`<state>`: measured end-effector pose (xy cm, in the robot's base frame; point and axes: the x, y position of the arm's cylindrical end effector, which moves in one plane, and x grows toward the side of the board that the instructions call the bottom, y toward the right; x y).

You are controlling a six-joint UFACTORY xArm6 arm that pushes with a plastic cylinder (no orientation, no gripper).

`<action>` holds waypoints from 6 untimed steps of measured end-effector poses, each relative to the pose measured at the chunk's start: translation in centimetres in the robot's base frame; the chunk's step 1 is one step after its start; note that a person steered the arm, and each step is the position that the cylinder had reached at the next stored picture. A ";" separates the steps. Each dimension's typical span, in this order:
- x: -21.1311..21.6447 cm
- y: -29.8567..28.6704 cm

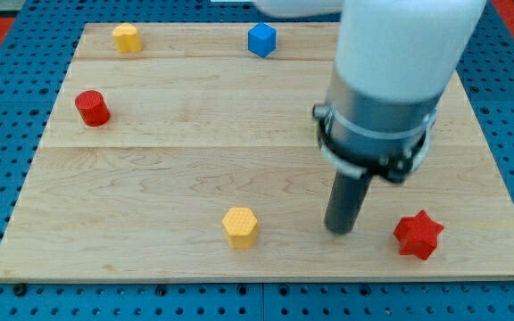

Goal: Slide the green star to the center

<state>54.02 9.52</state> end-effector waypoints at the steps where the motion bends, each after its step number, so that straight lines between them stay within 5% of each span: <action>1: -5.0 1.4; 4: -11.4 5.8; 6: -12.4 -9.7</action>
